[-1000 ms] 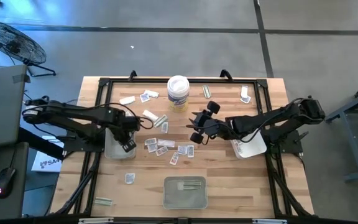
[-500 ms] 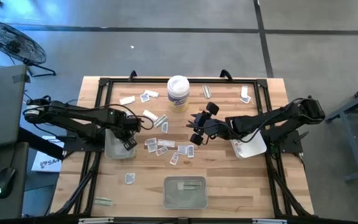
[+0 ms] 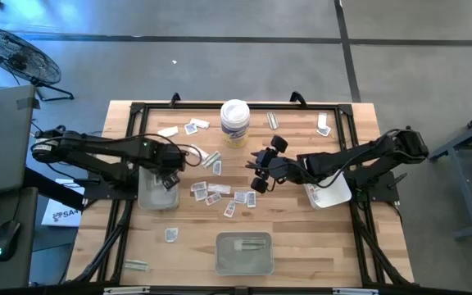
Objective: Pick & Place First Aid Supplies
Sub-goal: Put the blue alcohol pad into the top gray bin
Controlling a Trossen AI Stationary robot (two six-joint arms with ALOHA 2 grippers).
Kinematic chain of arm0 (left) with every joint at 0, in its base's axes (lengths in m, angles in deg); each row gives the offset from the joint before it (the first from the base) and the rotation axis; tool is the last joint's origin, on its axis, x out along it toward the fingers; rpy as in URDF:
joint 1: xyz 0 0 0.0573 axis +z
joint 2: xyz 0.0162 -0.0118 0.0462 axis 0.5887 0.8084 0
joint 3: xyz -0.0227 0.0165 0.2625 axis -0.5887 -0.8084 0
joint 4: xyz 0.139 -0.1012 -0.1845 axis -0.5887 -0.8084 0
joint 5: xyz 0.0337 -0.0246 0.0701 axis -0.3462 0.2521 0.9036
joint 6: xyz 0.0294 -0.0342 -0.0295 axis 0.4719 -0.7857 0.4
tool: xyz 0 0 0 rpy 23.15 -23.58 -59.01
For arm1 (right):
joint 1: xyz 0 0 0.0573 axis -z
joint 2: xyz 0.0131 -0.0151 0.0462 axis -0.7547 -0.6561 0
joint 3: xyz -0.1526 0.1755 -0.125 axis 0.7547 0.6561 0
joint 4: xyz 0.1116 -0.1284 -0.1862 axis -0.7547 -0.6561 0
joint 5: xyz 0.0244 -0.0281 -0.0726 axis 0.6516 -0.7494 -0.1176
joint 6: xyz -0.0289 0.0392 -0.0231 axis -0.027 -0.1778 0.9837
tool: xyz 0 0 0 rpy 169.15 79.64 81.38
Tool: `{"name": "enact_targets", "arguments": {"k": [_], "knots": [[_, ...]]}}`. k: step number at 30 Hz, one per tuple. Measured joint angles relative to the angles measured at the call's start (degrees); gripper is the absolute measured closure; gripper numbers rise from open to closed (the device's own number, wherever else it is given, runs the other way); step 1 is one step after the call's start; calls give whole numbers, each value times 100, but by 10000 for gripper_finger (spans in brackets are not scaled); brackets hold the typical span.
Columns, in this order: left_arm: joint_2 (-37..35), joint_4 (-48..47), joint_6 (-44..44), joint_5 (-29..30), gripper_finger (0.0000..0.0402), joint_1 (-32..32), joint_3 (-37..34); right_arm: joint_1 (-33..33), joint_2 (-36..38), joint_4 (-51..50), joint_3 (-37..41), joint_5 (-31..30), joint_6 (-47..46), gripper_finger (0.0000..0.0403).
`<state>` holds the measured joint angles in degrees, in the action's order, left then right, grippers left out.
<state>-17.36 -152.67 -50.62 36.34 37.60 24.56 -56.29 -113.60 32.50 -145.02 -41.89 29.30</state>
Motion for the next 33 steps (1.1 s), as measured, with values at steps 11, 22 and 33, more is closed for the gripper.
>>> {"name": "enact_targets", "arguments": {"k": [11, 22, 33], "knots": [[27, 1591, 943, -3, 275, 1133, 727, -13, 0, -7, 0, 2, 0, 274], [1358, 3681, 2150, -741, 275, 3358, 393, -336, 0, -111, 0, 0, -91, 274], [2587, 4429, 4553, -2506, 275, 4575, 759, -546, 0, -224, 0, -5, -386, 274]]}}
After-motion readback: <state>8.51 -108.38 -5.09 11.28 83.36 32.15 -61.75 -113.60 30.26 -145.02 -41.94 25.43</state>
